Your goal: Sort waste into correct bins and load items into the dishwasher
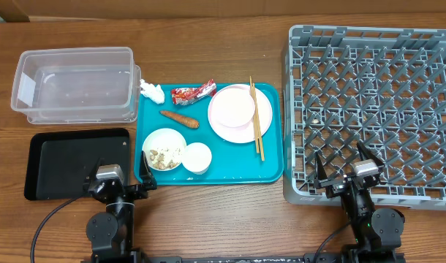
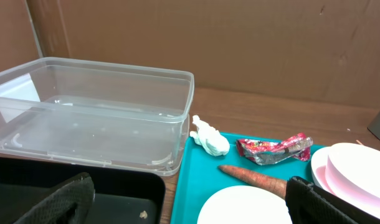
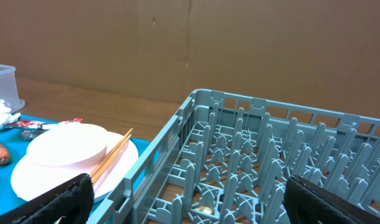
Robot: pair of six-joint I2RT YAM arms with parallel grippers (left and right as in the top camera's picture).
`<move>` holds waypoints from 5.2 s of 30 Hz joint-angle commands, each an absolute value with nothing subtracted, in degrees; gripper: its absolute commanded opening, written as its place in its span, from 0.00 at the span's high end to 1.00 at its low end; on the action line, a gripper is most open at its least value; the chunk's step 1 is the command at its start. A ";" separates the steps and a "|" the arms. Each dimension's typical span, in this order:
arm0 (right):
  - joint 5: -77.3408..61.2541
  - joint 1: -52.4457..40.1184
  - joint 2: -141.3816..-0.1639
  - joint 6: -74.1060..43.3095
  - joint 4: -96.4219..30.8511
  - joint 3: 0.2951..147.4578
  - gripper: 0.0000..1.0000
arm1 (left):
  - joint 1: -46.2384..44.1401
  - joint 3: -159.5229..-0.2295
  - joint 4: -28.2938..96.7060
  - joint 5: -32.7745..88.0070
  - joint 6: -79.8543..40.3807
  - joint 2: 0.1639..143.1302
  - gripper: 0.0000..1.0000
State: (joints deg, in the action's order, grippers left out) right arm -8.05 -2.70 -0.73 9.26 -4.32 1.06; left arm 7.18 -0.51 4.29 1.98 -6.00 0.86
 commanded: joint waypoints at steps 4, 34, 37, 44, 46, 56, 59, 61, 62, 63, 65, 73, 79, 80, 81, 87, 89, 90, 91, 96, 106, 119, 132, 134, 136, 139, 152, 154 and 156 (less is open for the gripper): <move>-7.70 -2.55 -0.23 9.19 -4.01 0.47 0.00 | 7.49 -0.30 4.27 2.59 -6.85 0.32 0.00; -7.70 -2.55 -0.23 9.19 -4.01 0.47 0.00 | 7.49 -0.30 3.75 -0.69 -7.86 0.32 0.00; -7.70 -2.55 -0.23 9.19 -4.01 0.47 0.00 | 7.49 -0.30 3.60 8.47 -16.67 0.32 0.00; -7.70 -2.55 -0.23 9.19 -4.01 0.47 0.00 | 7.49 -0.30 3.16 11.51 -23.38 0.32 0.00; -7.70 -2.55 -0.23 9.19 -4.01 0.47 0.00 | 7.49 -0.30 2.83 15.59 -23.42 0.32 0.00; -7.70 -2.55 -0.23 9.19 -4.01 0.47 0.00 | 7.49 -24.45 18.35 24.88 -17.17 4.38 0.00; -7.70 -2.55 -0.23 9.19 -4.01 0.47 0.00 | 7.49 -36.18 24.16 24.93 -14.81 12.12 0.00; -7.70 -2.55 -0.23 9.19 -4.01 0.47 0.00 | 7.49 -45.65 30.04 24.97 -13.67 19.94 0.00; -7.70 -2.55 -0.23 9.19 -4.01 0.47 0.00 | 7.49 -51.46 34.20 25.17 -13.26 25.08 0.00; -7.70 -2.55 -0.23 9.19 -4.01 0.47 0.00 | 7.49 -56.18 37.91 25.26 -13.26 29.30 0.00; -7.70 -2.55 -0.23 9.19 -4.01 0.47 0.00 | 7.46 -70.35 50.15 25.91 -13.28 41.32 0.00; -7.70 -2.55 -0.23 9.19 -4.01 0.47 0.00 | 7.49 -99.15 66.43 39.22 -13.26 69.52 0.00; -7.70 -2.55 -0.23 9.19 -4.01 0.47 0.00 | 4.71 -99.37 66.63 37.30 -20.18 81.14 0.49; -7.70 -2.55 -0.23 9.19 -4.01 0.47 0.00 | 2.66 -99.37 67.07 32.64 -22.22 82.89 0.61; -7.70 -2.55 -0.23 9.19 -4.01 0.47 0.00 | 0.64 -99.37 67.24 28.03 -24.38 84.07 0.63; -7.70 -2.55 -0.23 9.19 -4.01 0.47 0.00 | -15.25 -99.37 66.13 -5.48 -36.47 91.33 0.58; -7.70 -2.55 -0.23 9.19 -4.01 0.47 0.00 | -18.65 -99.37 65.52 -14.11 -42.30 94.96 0.52; -7.70 -2.55 -0.23 9.19 -4.01 0.47 0.00 | -19.70 -99.37 65.49 -17.30 -47.29 97.78 0.48; -7.70 -2.55 -0.23 9.19 -4.01 0.47 0.00 | -19.90 -99.37 65.43 -17.87 -49.19 99.13 0.47; -7.70 -2.55 -0.23 9.19 -4.01 0.47 0.00 | -18.46 -99.37 62.37 -18.63 -51.70 107.61 0.44; -7.70 -2.55 -0.23 9.19 -4.01 0.47 0.00 | -11.16 -99.37 57.87 -20.62 -47.57 121.03 0.51; -7.70 -2.55 -0.23 9.19 -4.01 0.47 0.00 | -11.20 -99.33 50.17 -22.92 -43.64 126.67 0.49; -7.70 -2.55 -0.23 9.19 -4.01 0.47 0.00 | -11.27 -98.63 49.23 -24.40 -43.66 127.24 0.50; -7.70 -2.55 -0.23 9.19 -4.01 0.47 0.00 | -11.27 -98.59 49.36 -24.40 -43.66 127.24 0.50; -7.70 -2.55 -0.23 9.19 -4.01 0.47 0.00 | -11.27 -98.21 49.36 -24.40 -43.66 127.24 0.50; -7.70 -2.55 -0.23 9.19 -4.01 0.47 0.00 | -11.27 -96.62 49.12 -24.43 -43.68 127.24 0.50; -7.70 -2.55 -0.23 9.19 -4.01 0.47 0.00 | -11.27 -95.53 47.37 -24.58 -40.51 126.93 0.96; -7.70 -2.55 -0.23 9.19 -4.01 0.47 0.00 | -11.31 -97.23 48.69 -24.56 -38.85 126.85 0.96; -7.70 -2.55 -0.23 9.19 -4.01 0.47 0.00 | -11.38 -100.40 52.34 -24.53 -38.52 126.65 0.96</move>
